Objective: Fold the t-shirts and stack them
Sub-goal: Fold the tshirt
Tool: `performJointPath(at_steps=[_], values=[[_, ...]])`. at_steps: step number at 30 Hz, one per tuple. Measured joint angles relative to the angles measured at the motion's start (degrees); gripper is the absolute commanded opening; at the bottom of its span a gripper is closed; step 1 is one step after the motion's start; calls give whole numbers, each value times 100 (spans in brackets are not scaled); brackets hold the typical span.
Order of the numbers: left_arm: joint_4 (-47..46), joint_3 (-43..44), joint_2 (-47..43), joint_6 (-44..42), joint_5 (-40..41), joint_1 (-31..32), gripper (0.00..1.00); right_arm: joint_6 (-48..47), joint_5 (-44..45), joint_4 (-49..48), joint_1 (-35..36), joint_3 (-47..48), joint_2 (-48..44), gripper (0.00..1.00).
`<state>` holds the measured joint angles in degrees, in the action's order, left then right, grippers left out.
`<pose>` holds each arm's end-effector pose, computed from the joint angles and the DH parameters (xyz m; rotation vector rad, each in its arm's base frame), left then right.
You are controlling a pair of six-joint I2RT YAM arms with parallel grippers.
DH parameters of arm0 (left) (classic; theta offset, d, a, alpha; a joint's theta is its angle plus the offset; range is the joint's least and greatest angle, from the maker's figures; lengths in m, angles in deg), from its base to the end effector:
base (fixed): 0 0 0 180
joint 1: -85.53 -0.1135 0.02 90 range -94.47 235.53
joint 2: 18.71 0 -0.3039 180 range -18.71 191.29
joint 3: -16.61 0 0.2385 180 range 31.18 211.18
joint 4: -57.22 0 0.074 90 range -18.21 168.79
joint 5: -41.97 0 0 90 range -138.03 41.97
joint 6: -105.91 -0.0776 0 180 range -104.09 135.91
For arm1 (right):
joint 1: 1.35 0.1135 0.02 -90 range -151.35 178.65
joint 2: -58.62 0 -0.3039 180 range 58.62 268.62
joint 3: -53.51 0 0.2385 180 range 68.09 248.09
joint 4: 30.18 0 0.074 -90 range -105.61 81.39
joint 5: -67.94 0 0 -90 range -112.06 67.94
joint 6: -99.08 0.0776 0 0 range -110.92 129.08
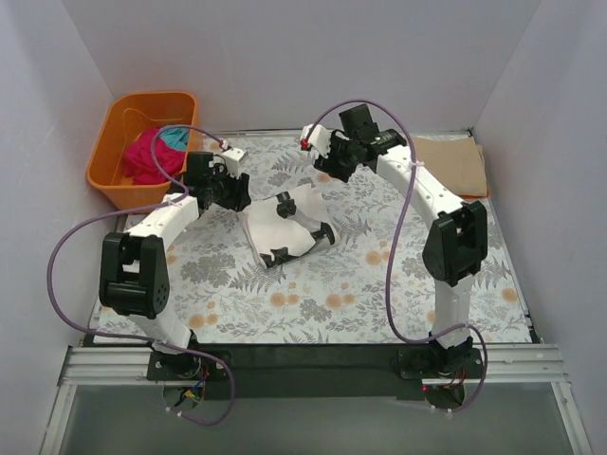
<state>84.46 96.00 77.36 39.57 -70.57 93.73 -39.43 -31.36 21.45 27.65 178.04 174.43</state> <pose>0.3773 -0.0844 0.2462 -0.1199 2.3778 -0.7315 0.4298 0.2526 0.3207 -1.5074 1.7472 0.0146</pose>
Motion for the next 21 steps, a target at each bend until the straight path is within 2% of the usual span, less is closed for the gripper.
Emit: performJointPath(at_steps=[5, 9, 15, 21], values=[[424, 72, -52, 708, -87, 109, 34, 874, -922, 463, 13, -247, -396, 45], [564, 76, 195, 1012, -109, 153, 39, 1502, -1519, 682, 13, -664, -201, 46], [726, 610, 1110, 1237, -83, 168, 37, 2162, -2046, 785, -166, -1198, 411, 44], [717, 1147, 1867, 1360, -85, 173, 36, 2592, -2201, 678, -267, -1676, 791, 42]])
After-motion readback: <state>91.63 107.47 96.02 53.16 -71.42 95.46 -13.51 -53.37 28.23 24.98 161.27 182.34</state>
